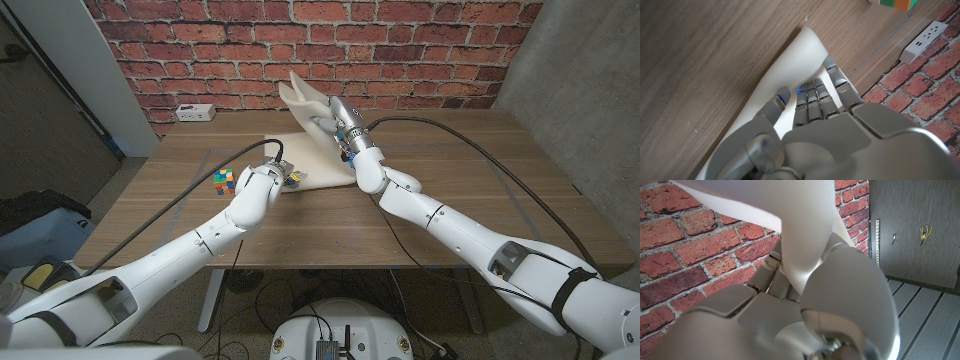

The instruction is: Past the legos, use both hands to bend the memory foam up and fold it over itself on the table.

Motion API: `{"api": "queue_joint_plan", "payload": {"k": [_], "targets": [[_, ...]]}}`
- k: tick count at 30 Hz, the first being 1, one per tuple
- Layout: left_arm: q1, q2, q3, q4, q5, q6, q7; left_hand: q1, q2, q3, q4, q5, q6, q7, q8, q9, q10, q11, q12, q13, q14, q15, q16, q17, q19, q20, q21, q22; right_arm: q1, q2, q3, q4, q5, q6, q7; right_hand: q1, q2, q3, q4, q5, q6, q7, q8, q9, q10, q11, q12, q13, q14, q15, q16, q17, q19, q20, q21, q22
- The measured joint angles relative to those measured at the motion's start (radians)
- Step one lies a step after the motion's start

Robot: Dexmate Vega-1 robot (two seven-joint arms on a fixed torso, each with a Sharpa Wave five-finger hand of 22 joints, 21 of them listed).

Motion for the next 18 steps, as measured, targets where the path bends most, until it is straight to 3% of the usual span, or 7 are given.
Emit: {"api": "queue_joint_plan", "payload": {"k": [18], "targets": [[-0.028, 0.02, 0.033, 0.0, -0.058, 0.01, 0.023, 0.014, 0.004, -0.006, 0.007, 0.0, -0.009, 0.001, 0.0, -0.001, -0.01, -0.001, 0.004, 0.0, -0.012, -0.002, 0.0, 0.0, -0.007, -0.007, -0.004, 0.0, 0.031, 0.046, -0.026, 0.071, 0.017, 0.057, 0.078, 0.004, -0.004, 0.0, 0.0, -0.007, 0.001, 0.002, -0.004, 0.0, 0.0, 0.01, -0.004, 0.0, 0.0, 0.0, -0.004, -0.003, 0.0, 0.0, 0.006, 0.0]]}}
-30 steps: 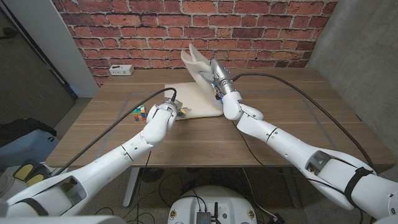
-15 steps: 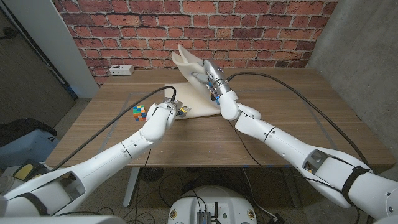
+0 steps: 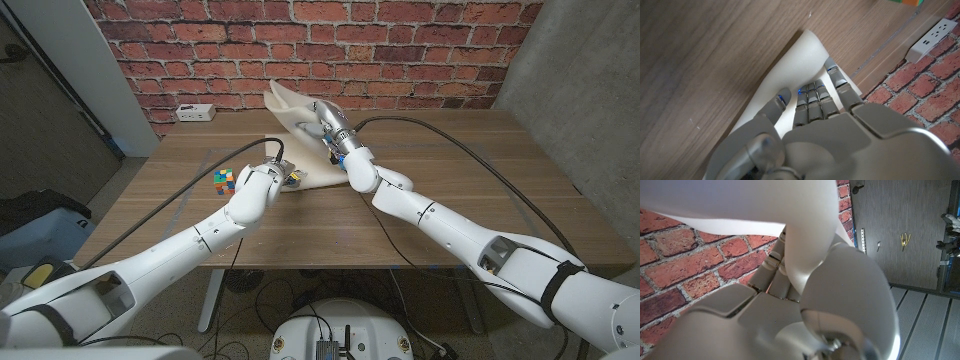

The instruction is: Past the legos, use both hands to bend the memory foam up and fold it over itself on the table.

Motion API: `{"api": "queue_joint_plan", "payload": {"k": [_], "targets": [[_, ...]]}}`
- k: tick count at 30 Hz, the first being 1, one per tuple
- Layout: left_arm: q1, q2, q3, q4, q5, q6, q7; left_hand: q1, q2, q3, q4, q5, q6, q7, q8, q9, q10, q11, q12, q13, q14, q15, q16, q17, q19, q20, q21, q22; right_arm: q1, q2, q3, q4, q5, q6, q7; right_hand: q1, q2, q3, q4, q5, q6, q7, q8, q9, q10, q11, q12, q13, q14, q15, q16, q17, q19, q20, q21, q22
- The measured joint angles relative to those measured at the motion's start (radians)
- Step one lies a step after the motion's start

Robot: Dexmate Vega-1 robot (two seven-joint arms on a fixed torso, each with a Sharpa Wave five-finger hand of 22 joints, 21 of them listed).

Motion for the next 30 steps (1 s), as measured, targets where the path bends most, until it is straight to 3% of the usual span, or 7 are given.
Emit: {"api": "queue_joint_plan", "payload": {"k": [12, 30], "targets": [[-0.01, 0.01, 0.013, -0.006, -0.021, 0.006, 0.01, 0.004, 0.004, -0.006, 0.006, 0.0, -0.008, -0.003, 0.0, 0.0, -0.009, -0.002, 0.0, 0.0, -0.009, 0.002, 0.008, 0.004, 0.0, 0.0, -0.008, 0.0, 0.019, 0.022, -0.018, 0.04, 0.031, 0.002, 0.071, 0.002, -0.002, 0.0, 0.0, -0.001, 0.0, 0.0, -0.003, 0.0, 0.0, 0.0, 0.0, 0.0, 0.0, 0.0, -0.002, -0.001, 0.0, 0.0, 0.006, 0.0], [-0.011, 0.024, 0.017, -0.025, -0.034, 0.016, 0.013, 0.011, 0.005, -0.018, 0.024, 0.0, -0.027, -0.005, 0.0, -0.001, -0.02, 0.002, 0.004, -0.002, -0.015, 0.004, 0.008, 0.005, -0.015, 0.007, -0.018, 0.0, 0.047, 0.042, -0.041, 0.076, 0.063, -0.077, 0.145, 0.0, 0.0, 0.002, 0.002, -0.004, 0.002, 0.002, -0.011, 0.0, 0.0, 0.0, 0.0, 0.005, 0.0, 0.0, -0.008, -0.006, 0.0, 0.0, 0.014, 0.0]]}}
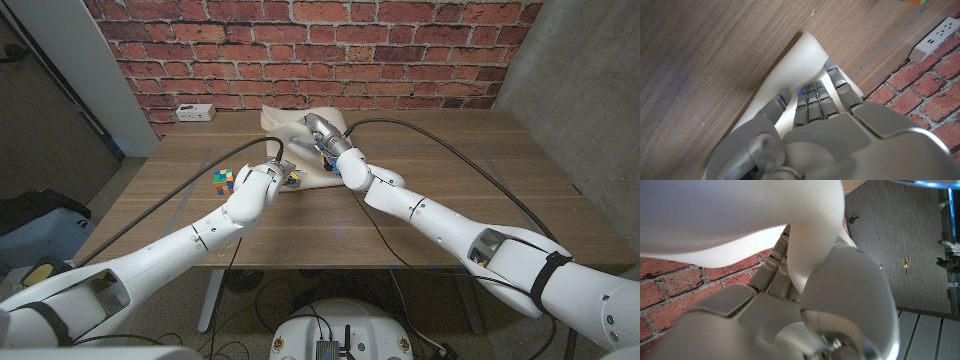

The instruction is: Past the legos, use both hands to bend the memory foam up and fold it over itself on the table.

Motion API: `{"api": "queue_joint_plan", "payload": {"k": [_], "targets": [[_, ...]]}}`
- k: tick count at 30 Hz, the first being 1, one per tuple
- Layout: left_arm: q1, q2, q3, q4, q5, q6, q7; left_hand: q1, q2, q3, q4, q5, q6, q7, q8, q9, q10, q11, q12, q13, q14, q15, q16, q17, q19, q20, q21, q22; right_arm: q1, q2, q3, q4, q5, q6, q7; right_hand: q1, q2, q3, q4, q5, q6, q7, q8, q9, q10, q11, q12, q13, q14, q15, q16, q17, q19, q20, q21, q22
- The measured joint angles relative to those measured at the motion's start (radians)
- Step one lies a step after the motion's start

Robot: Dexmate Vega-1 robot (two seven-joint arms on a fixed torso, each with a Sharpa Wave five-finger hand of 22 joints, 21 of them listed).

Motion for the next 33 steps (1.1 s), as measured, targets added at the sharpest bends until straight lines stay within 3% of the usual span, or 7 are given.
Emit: {"api": "queue_joint_plan", "payload": {"k": [15, 19, 23, 30, 33], "targets": [[0.018, 0.013, -0.011, -0.03, 0.013, 0.018, 0.007, 0.0, 0.0, -0.015, 0.015, 0.0, -0.004, 0.0, 0.007, 0.004, -0.005, -0.001, 0.004, 0.0, -0.005, 0.005, 0.007, 0.005, -0.005, 0.02, -0.008, 0.004, 0.031, 0.004, -0.031, 0.021, 0.014, -0.071, 0.066, -0.001, 0.001, 0.0, 0.0, -0.001, -0.003, 0.004, 0.0, 0.0, 0.0, 0.0, 0.0, 0.0, 0.003, 0.002, 0.0, -0.003, 0.016, -0.002, 0.015, 0.0], [0.027, 0.017, -0.017, -0.038, 0.021, 0.026, 0.012, 0.0, 0.0, -0.021, 0.03, 0.0, -0.014, -0.051, 0.008, 0.006, -0.002, 0.006, 0.008, 0.002, 0.001, 0.011, 0.008, 0.003, -0.005, 0.034, -0.008, 0.004, 0.036, 0.004, -0.038, 0.021, 0.014, -0.09, 0.081, -0.001, 0.001, 0.0, 0.0, 0.003, -0.002, 0.006, -0.003, 0.0, 0.002, 0.002, 0.0, 0.0, 0.006, 0.006, -0.004, -0.005, 0.016, -0.002, 0.015, 0.0], [0.04, 0.022, -0.026, -0.051, 0.034, 0.037, 0.021, 0.0, 0.0, -0.023, 0.04, 0.0, -0.022, -0.085, 0.009, 0.007, 0.003, 0.013, 0.008, 0.002, 0.005, 0.015, 0.008, 0.002, -0.011, 0.051, -0.015, 0.004, 0.042, 0.001, -0.049, 0.021, 0.014, -0.111, 0.099, -0.001, 0.001, 0.0, 0.0, 0.003, -0.002, 0.006, -0.003, 0.0, 0.002, 0.002, 0.0, 0.0, 0.006, 0.006, -0.004, -0.005, 0.016, -0.002, 0.015, 0.0], [0.064, 0.03, -0.041, -0.075, 0.051, 0.051, 0.034, -0.019, -0.019, -0.028, 0.044, 0.0, -0.034, -0.11, 0.006, 0.006, 0.008, 0.008, 0.012, 0.002, 0.013, 0.023, 0.008, -0.006, -0.016, 0.066, -0.023, 0.004, 0.049, -0.005, -0.064, 0.014, 0.006, -0.146, 0.122, -0.001, 0.001, 0.0, 0.0, 0.003, -0.002, 0.006, -0.004, 0.0, 0.002, 0.002, 0.0, 0.0, 0.008, 0.007, -0.004, -0.005, 0.022, -0.007, 0.023, -0.001], [0.08, 0.036, -0.053, -0.093, 0.062, 0.057, 0.046, -0.024, -0.045, -0.042, 0.03, -0.006, -0.035, -0.112, 0.006, 0.006, 0.018, -0.003, 0.015, 0.002, 0.026, 0.021, 0.008, -0.011, -0.008, 0.074, -0.023, 0.004, 0.053, -0.007, -0.073, 0.008, 0.001, -0.158, 0.129, -0.001, 0.001, 0.0, 0.0, 0.003, -0.002, 0.006, -0.004, 0.004, 0.002, 0.002, 0.0, 0.0, 0.008, 0.007, -0.005, -0.005, 0.022, -0.007, 0.023, -0.001]]}}
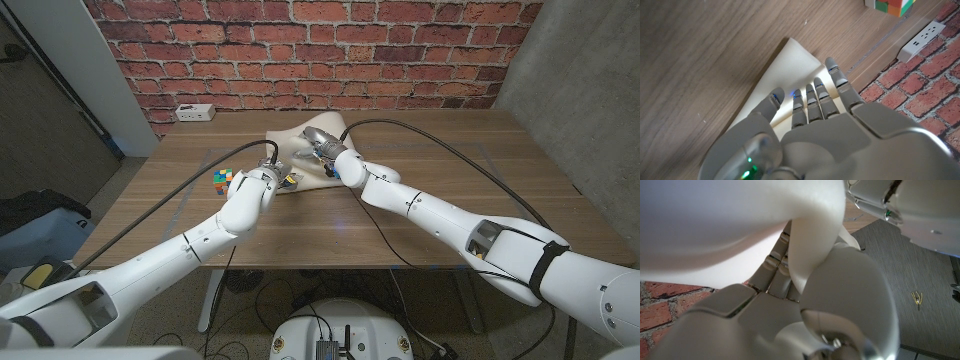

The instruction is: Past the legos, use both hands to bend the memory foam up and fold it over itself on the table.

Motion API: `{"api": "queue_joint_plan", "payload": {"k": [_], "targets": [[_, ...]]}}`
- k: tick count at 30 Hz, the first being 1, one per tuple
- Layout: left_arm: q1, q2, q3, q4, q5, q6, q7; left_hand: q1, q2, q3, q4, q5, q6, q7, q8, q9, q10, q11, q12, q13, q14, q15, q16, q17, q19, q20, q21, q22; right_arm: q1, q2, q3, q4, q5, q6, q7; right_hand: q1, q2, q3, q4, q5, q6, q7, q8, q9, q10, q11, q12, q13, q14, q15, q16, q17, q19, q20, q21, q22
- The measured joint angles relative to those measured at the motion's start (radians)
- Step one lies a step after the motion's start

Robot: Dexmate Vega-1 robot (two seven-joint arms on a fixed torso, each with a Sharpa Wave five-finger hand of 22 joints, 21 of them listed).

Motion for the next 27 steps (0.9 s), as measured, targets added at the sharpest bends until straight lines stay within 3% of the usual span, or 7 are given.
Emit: {"api": "queue_joint_plan", "payload": {"k": [5, 8, 12, 18, 20, 23, 27], "targets": [[0.03, 0.013, -0.022, -0.033, 0.011, 0.004, 0.025, -0.048, -0.061, -0.053, -0.008, -0.019, 0.041, -0.025, 0.02, -0.001, 0.032, -0.006, 0.013, 0.001, 0.028, -0.012, 0.0, 0.0, 0.011, 0.011, -0.006, 0.0, 0.005, -0.002, -0.014, -0.008, -0.012, -0.03, 0.013, 0.0, 0.0, 0.002, 0.002, 0.0, 0.0, 0.0, 0.0, 0.0, 0.0, 0.0, 0.0, 0.0, 0.0, 0.0, -0.001, 0.0, 0.0, 0.0, 0.0, 0.0], [0.049, 0.022, -0.035, -0.053, 0.017, 0.004, 0.042, -0.077, -0.09, -0.078, -0.004, -0.022, 0.109, -0.02, 0.035, -0.001, 0.08, -0.007, 0.027, 0.003, 0.066, -0.026, 0.008, 0.001, 0.018, 0.018, -0.016, 0.004, 0.007, -0.002, -0.02, -0.01, -0.019, -0.046, 0.017, 0.0, 0.0, 0.002, 0.002, 0.0, 0.0, 0.0, 0.0, 0.0, 0.0, 0.0, 0.0, 0.0, 0.0, 0.0, -0.002, 0.0, 0.0, 0.0, 0.0, -0.001], [0.079, 0.032, -0.054, -0.082, 0.029, 0.006, 0.067, -0.118, -0.083, -0.08, -0.002, -0.022, 0.207, 0.004, 0.051, 0.002, 0.161, -0.002, 0.051, 0.011, 0.148, -0.032, 0.027, 0.003, 0.023, 0.023, -0.021, 0.009, 0.011, 0.0, -0.028, -0.009, -0.028, -0.066, 0.017, 0.0, 0.0, 0.002, 0.002, 0.0, 0.0, 0.0, 0.0, 0.0, 0.0, 0.0, 0.0, 0.0, 0.0, 0.0, -0.002, 0.001, 0.0, 0.0, 0.0, -0.001], [0.129, 0.048, -0.085, -0.125, 0.042, 0.009, 0.099, -0.149, -0.057, -0.091, -0.014, -0.018, 0.382, 0.058, 0.085, 0.012, 0.303, 0.0, 0.102, 0.037, 0.286, -0.043, 0.072, 0.024, 0.054, -0.008, -0.021, 0.018, 0.017, 0.008, -0.038, 0.002, -0.037, -0.084, 0.017, 0.0, 0.0, 0.002, 0.002, -0.002, 0.0, 0.0, -0.003, 0.0, 0.0, 0.0, 0.0, 0.0, 0.002, 0.002, -0.003, 0.006, 0.0, 0.0, 0.007, -0.001], [0.15, 0.054, -0.099, -0.14, 0.045, 0.01, 0.132, -0.132, -0.04, -0.103, -0.027, -0.017, 0.466, 0.08, 0.114, 0.023, 0.365, -0.009, 0.13, 0.055, 0.349, -0.048, 0.111, 0.049, 0.082, -0.02, -0.009, 0.023, 0.019, 0.01, -0.044, 0.006, -0.041, -0.096, 0.016, 0.0, 0.0, 0.002, 0.002, -0.003, 0.0, 0.0, -0.003, 0.0, 0.0, 0.0, 0.0, 0.0, 0.002, 0.002, -0.003, 0.006, 0.0, 0.0, 0.007, -0.001], [0.184, 0.061, -0.121, -0.16, 0.042, 0.01, 0.181, -0.087, 0.005, -0.109, -0.072, -0.017, 0.588, 0.107, 0.181, 0.06, 0.496, -0.019, 0.204, 0.109, 0.469, -0.061, 0.212, 0.129, 0.14, -0.043, 0.031, 0.035, 0.02, 0.012, -0.048, 0.007, -0.043, -0.102, 0.016, 0.0, 0.0, 0.002, 0.002, -0.003, 0.0, 0.0, -0.003, 0.0, 0.0, 0.0, 0.0, 0.0, 0.002, 0.002, -0.003, 0.006, 0.0, 0.0, 0.008, -0.001], [0.223, 0.068, -0.15, -0.178, 0.022, 0.009, 0.247, 0.014, 0.033, -0.104, -0.111, -0.011, 0.696, 0.124, 0.275, 0.128, 0.629, -0.029, 0.31, 0.217, 0.597, -0.078, 0.378, 0.276, 0.219, -0.075, 0.104, 0.067, 0.021, 0.013, -0.056, 0.007, -0.049, -0.124, 0.016, 0.0, 0.0, 0.002, 0.002, -0.004, 0.002, 0.002, -0.004, 0.0, 0.001, 0.001, 0.0, 0.0, 0.002, 0.002, -0.003, 0.006, 0.0, 0.0, 0.008, -0.001]]}}
